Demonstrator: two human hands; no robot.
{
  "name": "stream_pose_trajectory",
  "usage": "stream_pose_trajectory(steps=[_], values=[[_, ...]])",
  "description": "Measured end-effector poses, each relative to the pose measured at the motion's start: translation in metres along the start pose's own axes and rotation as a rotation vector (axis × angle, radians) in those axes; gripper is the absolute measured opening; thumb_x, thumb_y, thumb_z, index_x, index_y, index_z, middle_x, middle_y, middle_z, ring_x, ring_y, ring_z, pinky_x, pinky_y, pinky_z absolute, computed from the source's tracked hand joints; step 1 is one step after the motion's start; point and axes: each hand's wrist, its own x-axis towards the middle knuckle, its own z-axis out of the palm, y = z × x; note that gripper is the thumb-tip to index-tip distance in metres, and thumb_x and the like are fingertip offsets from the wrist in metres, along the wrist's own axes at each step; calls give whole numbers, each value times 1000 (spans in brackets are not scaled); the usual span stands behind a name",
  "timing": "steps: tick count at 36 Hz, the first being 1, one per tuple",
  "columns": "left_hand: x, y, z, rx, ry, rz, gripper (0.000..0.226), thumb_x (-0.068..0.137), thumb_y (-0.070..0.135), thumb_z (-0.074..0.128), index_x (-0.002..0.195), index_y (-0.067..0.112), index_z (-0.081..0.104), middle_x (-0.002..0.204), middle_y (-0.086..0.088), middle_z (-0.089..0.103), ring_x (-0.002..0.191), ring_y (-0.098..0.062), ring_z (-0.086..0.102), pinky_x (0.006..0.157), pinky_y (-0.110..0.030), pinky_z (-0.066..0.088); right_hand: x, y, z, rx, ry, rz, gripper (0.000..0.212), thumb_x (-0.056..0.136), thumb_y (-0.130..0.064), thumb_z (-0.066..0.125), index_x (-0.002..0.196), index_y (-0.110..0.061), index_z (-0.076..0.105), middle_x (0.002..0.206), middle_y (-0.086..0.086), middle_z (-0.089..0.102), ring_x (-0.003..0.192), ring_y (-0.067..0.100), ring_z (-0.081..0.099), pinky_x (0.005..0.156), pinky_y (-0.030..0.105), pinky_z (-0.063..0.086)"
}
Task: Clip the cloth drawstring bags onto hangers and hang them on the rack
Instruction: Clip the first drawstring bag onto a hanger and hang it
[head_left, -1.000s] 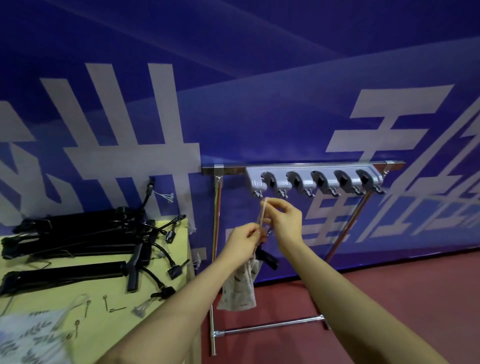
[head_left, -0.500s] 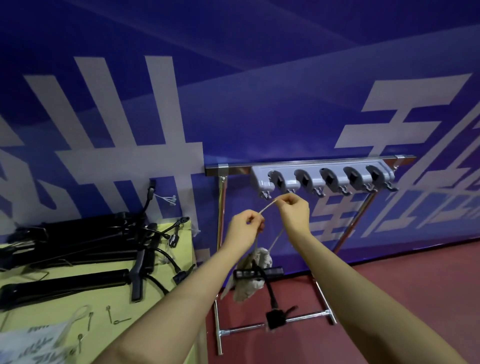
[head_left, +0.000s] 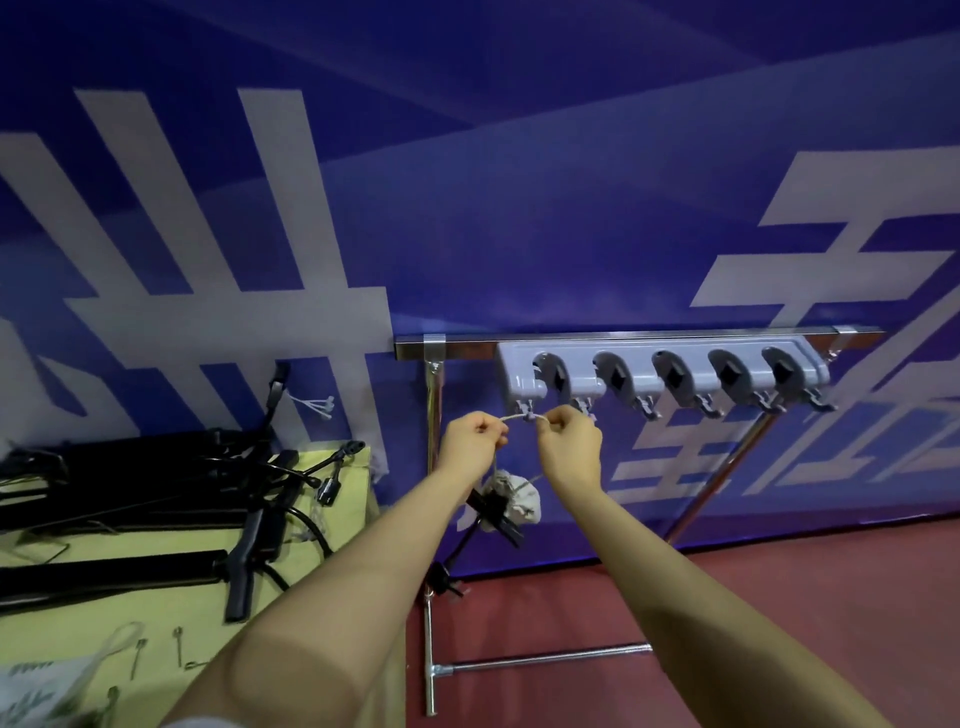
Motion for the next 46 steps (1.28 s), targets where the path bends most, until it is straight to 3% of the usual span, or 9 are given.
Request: stream_pose_trajectory(steps=[4,8,12,19,23,28,36,41,46], values=[[0,-13,3,57,-42,-12,18,92,1,52,96,-7,67,86,-11,65,66,0,61,76,-24,49,-1,14,6,-9,-53,19,14,94,-17,52,85,-10,61,71,2,59,70,22,52,61,31,40],[-1,-14,6,97,-64,-46,19,91,4,53,102,-1,68,101,-16,69,93,-23,62,95,-42,50,-3,18,5,-69,-82,18,12,91,-17,54,89,-10,64,85,6,64,77,22,54,64,30,38],[-9,-13,-1,104,-41,-70,22,91,3,51,110,-1,62,75,-1,57,83,-24,57,90,-47,52,-8,21,5,-144,-80,36,13,92,-19,53,93,-12,64,99,6,63,80,21,52,65,29,36],[-34,-26,-31,201,12,-34,14,89,5,52,90,13,63,91,-12,64,97,-34,63,90,-45,53,-36,20,11,-155,-151,30,17,91,-15,46,92,-9,62,95,8,65,84,25,55,63,31,39],[-51,-31,-60,203,29,-5,21,90,1,48,82,17,59,78,-8,60,85,-31,62,86,-49,54,-60,12,23,-107,-241,-18,13,89,-13,49,90,-11,62,93,8,66,88,28,60,72,40,50],[-76,-40,-105,195,74,2,23,91,0,47,81,17,58,72,-3,56,76,-25,57,82,-47,55,-88,-6,50,-106,-324,-123,13,90,-11,49,87,-12,62,77,1,62,76,21,59,67,30,44],[-125,-70,-196,152,169,-45,17,93,2,47,99,2,63,72,-3,56,58,-12,52,49,-10,43,-147,-31,120,-62,-459,-143,18,86,0,47,84,-10,62,74,5,61,76,23,58,70,34,47],[-153,-104,-256,198,206,-92,16,92,7,50,87,16,62,84,-7,64,88,-28,65,88,-41,53,-193,-47,164,-56,-525,-140,14,90,-5,49,88,-10,61,74,3,62,77,22,59,69,35,49],[-178,-141,-314,358,254,-144,16,95,16,50,99,10,65,92,-4,62,89,-23,60,75,-29,45,-237,-59,214,-68,-624,-169,14,89,-2,49,88,-10,61,74,4,60,75,21,57,68,30,45]])
